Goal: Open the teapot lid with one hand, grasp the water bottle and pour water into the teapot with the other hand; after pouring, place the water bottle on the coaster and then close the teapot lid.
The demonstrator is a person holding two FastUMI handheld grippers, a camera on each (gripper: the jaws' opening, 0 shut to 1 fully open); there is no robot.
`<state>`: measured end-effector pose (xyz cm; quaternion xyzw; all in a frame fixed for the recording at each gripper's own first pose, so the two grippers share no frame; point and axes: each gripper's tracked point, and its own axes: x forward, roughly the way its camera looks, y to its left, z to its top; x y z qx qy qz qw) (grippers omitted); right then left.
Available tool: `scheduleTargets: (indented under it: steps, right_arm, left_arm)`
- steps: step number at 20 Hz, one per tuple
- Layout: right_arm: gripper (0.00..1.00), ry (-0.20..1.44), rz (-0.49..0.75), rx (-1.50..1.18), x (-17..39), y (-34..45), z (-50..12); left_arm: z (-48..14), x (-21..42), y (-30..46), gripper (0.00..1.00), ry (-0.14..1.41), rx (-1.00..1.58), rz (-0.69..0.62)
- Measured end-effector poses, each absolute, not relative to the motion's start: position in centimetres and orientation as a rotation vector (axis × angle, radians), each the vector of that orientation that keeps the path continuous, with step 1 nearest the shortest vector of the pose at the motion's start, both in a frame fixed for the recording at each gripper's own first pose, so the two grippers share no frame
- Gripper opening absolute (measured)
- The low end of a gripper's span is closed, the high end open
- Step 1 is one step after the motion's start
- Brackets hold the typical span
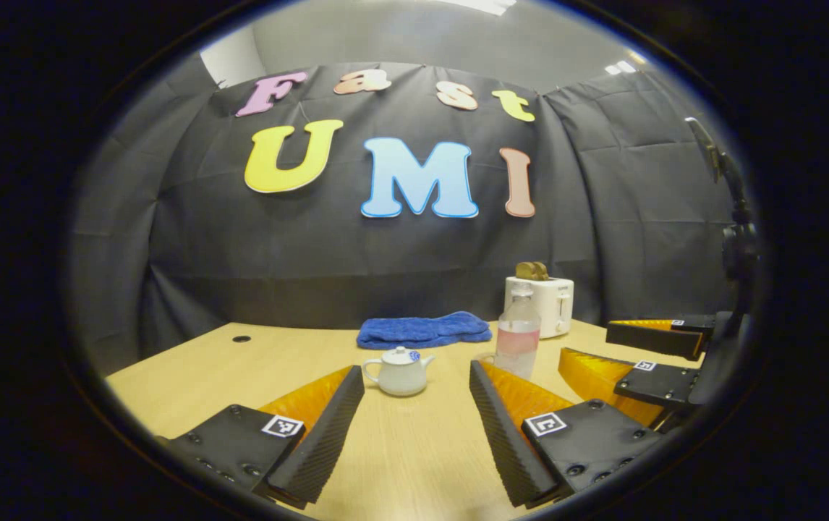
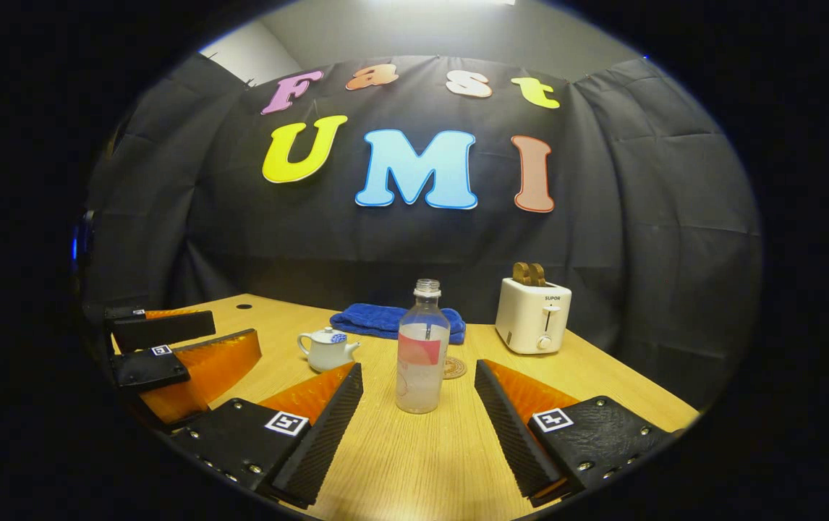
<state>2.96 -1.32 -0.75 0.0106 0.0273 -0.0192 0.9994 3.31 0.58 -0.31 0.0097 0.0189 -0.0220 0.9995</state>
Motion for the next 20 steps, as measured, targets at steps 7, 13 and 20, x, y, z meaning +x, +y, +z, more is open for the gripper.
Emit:
scheduleTargets:
  steps: [7,13,20]
  right_arm:
    - [0.97,0.079,-0.035,0.020,6.8,-1.4,-0.5]
    - [0.97,0.116,-0.024,0.068,10.5,-1.7,-1.0]
    - [0.97,0.186,-0.017,0.084,14.1,-1.5,-3.6]
  left_arm:
    - [0.7,8.1,0.9,0.95,0.031,0.034,-0.085]
    - [-0.8,12.9,0.4,0.95,0.065,0.015,-0.144]
    - [-2.8,19.1,1.3,0.95,0.118,-0.013,-0.160]
